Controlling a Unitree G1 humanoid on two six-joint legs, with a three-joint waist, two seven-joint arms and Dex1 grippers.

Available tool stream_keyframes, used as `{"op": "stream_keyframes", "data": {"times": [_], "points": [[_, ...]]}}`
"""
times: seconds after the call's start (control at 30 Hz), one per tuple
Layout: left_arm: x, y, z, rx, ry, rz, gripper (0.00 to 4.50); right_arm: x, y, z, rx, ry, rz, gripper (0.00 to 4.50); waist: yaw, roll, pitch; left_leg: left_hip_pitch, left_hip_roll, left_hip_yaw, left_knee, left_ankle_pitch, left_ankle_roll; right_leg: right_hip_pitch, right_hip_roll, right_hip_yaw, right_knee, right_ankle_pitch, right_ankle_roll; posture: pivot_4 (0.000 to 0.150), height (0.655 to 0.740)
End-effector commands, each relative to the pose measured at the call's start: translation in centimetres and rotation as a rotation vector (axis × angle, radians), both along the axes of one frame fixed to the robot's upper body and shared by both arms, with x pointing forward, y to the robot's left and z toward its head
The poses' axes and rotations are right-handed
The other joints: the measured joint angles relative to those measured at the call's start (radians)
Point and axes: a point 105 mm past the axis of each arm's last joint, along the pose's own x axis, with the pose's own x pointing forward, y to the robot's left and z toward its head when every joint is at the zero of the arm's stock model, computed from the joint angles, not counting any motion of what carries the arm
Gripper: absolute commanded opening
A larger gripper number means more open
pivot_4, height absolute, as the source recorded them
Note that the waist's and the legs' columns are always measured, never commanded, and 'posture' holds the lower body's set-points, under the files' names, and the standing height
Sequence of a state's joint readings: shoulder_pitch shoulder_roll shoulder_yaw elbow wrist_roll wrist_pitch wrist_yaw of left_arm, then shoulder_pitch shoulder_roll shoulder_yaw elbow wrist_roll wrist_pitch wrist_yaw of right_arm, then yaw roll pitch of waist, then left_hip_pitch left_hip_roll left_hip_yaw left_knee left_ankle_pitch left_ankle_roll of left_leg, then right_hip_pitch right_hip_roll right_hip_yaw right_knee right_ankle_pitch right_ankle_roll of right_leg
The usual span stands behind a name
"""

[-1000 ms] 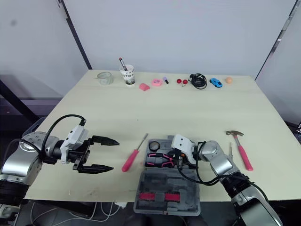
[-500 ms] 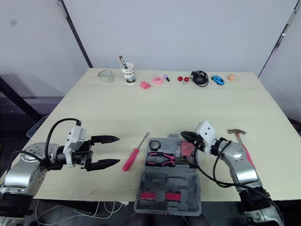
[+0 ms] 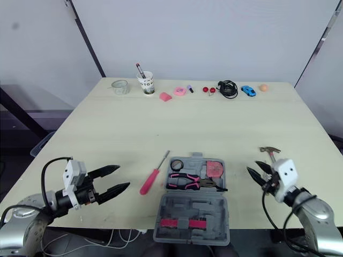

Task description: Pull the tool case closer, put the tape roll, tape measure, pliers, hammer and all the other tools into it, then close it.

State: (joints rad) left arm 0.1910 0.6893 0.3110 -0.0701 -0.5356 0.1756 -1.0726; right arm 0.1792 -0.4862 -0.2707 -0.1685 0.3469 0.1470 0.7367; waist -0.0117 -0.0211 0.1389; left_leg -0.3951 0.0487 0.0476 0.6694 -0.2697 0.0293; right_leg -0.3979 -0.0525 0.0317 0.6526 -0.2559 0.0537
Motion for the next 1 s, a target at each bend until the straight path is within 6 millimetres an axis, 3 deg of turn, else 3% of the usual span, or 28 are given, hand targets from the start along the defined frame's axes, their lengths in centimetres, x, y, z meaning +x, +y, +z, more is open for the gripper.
{"op": "stream_keyframes", "data": {"times": [0.03, 0.1, 0.27, 0.37, 0.5, 0.77, 1.0], "points": [[-0.9, 0.8, 0.7, 0.013, -0.049, 0.054, 4.5, -1.5, -2.2, 1.7, 0.006, -0.066, -0.055, 3.96, 0.0, 0.0, 0.0, 0.0, 0.0, 0.0, 0.0, 0.0, 0.0, 0.0, 0.0, 0.001, 0.0, 0.0, 0.0, 0.15, 0.74], [-1.5, 1.4, 0.3, 0.014, -0.038, 0.088, 4.5, -2.6, -3.3, 1.2, 0.008, -0.049, -0.092, 4.38, 0.0, 0.0, 0.0, 0.001, 0.001, 0.0, 0.0, 0.0, 0.0, 0.0, 0.0, 0.001, 0.0, 0.0, 0.0, 0.15, 0.74], [-2.8, 2.5, -0.6, 0.019, -0.013, 0.153, 4.5, -5.5, -5.6, 0.0, 0.031, -0.004, -0.187, 4.38, 0.0, 0.0, 0.0, 0.001, 0.005, 0.001, 0.0, 0.0, 0.0, 0.0, 0.0, 0.003, -0.003, 0.0, 0.0, 0.15, 0.74], [-4.0, 3.4, -1.4, 0.03, 0.016, 0.199, 4.5, -8.3, -7.2, -1.6, 0.034, 0.058, -0.261, 4.38, 0.002, 0.0, -0.001, 0.001, 0.005, 0.001, 0.0, 0.0, 0.0, 0.0, 0.0, 0.003, -0.004, 0.0, 0.0, 0.15, 0.74], [-4.8, 3.9, -1.7, 0.039, 0.026, 0.218, 4.5, -9.8, -8.1, -2.3, 0.04, 0.084, -0.311, 4.38, 0.001, 0.001, 0.0, 0.0, 0.006, 0.002, -0.002, 0.0, 0.0, 0.0, -0.002, 0.003, -0.008, 0.0, 0.0, 0.15, 0.74], [-4.1, 3.8, -1.3, 0.077, 0.005, 0.164, 4.5, -10.0, -8.0, -2.8, 0.018, 0.12, -0.269, 4.38, 0.0, 0.002, 0.0, 0.0, 0.006, 0.002, -0.003, -0.001, -0.001, -0.001, -0.009, 0.003, -0.009, 0.0, -0.001, 0.15, 0.74], [-2.4, 1.8, -0.1, 0.149, -0.02, -0.05, 4.5, -7.4, -4.2, -1.2, -0.009, 0.119, -0.019, 4.38, 0.001, 0.002, 0.001, 0.0, 0.005, 0.002, -0.003, -0.001, -0.001, -0.001, -0.009, 0.002, -0.009, 0.0, -0.001, 0.15, 0.74]]}}
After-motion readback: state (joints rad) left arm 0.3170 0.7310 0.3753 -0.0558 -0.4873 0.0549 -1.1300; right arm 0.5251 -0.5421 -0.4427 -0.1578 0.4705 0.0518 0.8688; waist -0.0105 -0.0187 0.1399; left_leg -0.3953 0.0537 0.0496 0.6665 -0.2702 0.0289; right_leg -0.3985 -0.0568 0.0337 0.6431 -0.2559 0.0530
